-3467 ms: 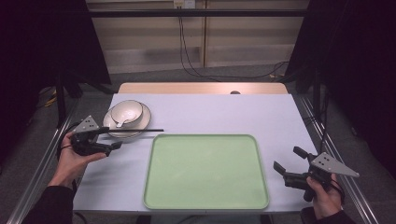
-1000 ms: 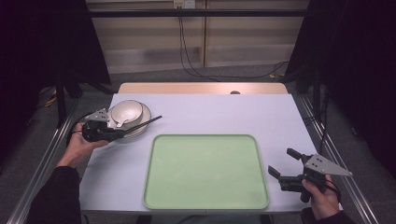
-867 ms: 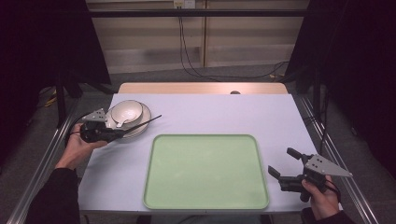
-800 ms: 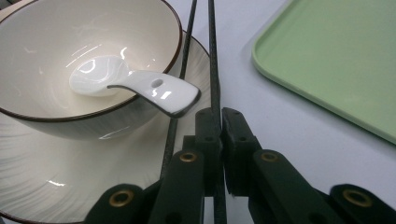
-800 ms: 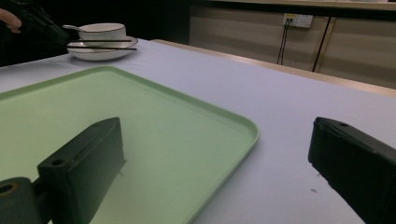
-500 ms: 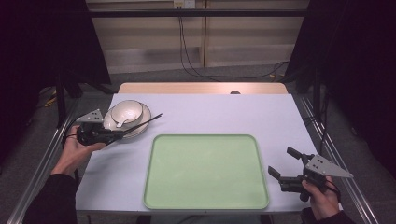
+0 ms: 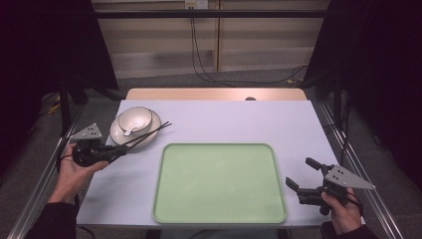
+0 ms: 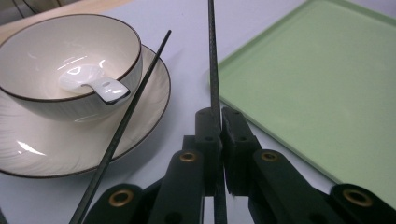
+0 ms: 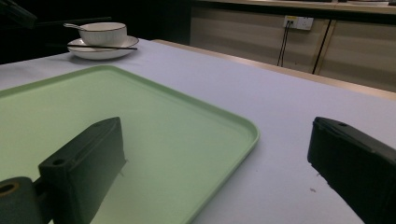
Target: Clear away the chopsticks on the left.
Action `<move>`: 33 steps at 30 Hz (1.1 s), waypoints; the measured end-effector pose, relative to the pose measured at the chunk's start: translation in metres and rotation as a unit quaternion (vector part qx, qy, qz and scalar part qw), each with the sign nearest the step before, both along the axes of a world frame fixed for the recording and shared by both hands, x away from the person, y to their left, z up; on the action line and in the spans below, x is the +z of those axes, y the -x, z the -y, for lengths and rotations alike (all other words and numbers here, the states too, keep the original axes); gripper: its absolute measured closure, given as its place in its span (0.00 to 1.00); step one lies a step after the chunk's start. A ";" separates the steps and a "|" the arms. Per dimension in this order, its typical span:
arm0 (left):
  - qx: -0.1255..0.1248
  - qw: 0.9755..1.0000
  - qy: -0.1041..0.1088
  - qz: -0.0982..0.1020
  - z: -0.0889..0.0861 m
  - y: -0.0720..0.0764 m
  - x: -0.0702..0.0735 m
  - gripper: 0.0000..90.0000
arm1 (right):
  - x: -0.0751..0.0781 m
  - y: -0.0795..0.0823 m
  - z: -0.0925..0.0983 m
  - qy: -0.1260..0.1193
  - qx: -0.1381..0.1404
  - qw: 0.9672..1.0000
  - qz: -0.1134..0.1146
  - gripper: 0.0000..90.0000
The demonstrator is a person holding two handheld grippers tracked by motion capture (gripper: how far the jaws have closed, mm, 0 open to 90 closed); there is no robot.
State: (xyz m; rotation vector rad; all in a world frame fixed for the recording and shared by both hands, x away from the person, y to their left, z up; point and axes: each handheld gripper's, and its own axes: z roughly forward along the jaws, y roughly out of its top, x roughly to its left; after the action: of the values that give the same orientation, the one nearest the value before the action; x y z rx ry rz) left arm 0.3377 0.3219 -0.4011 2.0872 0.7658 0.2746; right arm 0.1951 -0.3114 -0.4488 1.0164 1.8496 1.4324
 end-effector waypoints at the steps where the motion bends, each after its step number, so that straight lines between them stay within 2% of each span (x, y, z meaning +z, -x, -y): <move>1: 0.005 1.000 0.000 0.002 0.000 0.004 0.001 0.95 | 0.000 0.000 0.000 -0.003 -0.001 1.000 0.002 0.04; 2: 0.012 1.000 -0.007 0.008 0.001 0.008 0.002 0.96 | 0.000 0.000 -0.001 -0.003 -0.001 1.000 0.003 0.04; 4: 0.016 1.000 0.009 -0.001 0.003 0.017 0.002 0.96 | 0.000 0.000 0.000 0.001 0.003 1.000 0.004 0.04; 6: 0.014 1.000 0.004 0.001 0.007 0.024 0.002 0.96 | 0.000 0.000 0.000 0.000 0.003 1.000 0.003 0.04; 11: 0.037 0.999 0.019 -0.009 0.018 0.045 0.003 0.96 | 0.001 0.001 -0.002 0.000 0.002 1.000 0.001 0.04; 12: 0.042 0.999 0.023 -0.011 0.022 0.053 0.002 0.96 | 0.001 0.000 -0.001 0.005 0.003 1.000 0.002 0.04; 16: 0.056 0.998 0.019 -0.012 0.027 0.064 0.001 0.96 | 0.001 0.000 -0.001 0.001 0.000 1.000 0.000 0.04; 20: 0.075 0.996 0.032 -0.022 0.036 0.080 0.000 0.96 | 0.001 0.000 -0.001 0.002 -0.001 1.000 0.000 0.04; 24: 0.079 0.996 0.034 -0.025 0.043 0.091 0.000 0.96 | 0.001 0.000 -0.001 0.001 -0.001 1.000 0.004 0.04; 27: 0.097 0.994 0.043 -0.030 0.047 0.100 -0.001 0.96 | 0.001 0.000 -0.001 0.001 0.000 1.000 0.003 0.04; 28: 0.111 0.992 0.054 -0.038 0.050 0.105 -0.001 0.96 | 0.001 0.000 -0.001 0.001 0.000 1.000 0.002 0.04; 29: 0.111 0.992 0.054 -0.038 0.050 0.105 -0.001 0.96 | 0.001 0.000 -0.001 0.001 0.000 1.000 0.002 0.04; 30: 0.114 0.991 0.057 -0.046 0.053 0.108 -0.002 0.96 | 0.001 0.000 -0.001 0.001 0.001 1.000 0.002 0.04; 31: 0.117 0.991 0.052 -0.043 0.057 0.112 -0.001 0.96 | 0.001 0.000 -0.001 0.003 0.001 1.000 0.001 0.04; 33: 0.127 0.989 0.054 -0.049 0.066 0.118 -0.001 0.96 | 0.001 0.000 -0.002 0.002 0.001 1.000 0.002 0.04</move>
State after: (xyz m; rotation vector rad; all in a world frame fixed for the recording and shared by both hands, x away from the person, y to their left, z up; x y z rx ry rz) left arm 0.2198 0.2563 -0.4020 1.9118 1.0836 0.2641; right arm 0.1956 -0.3097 -0.4480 1.0082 1.8503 1.4314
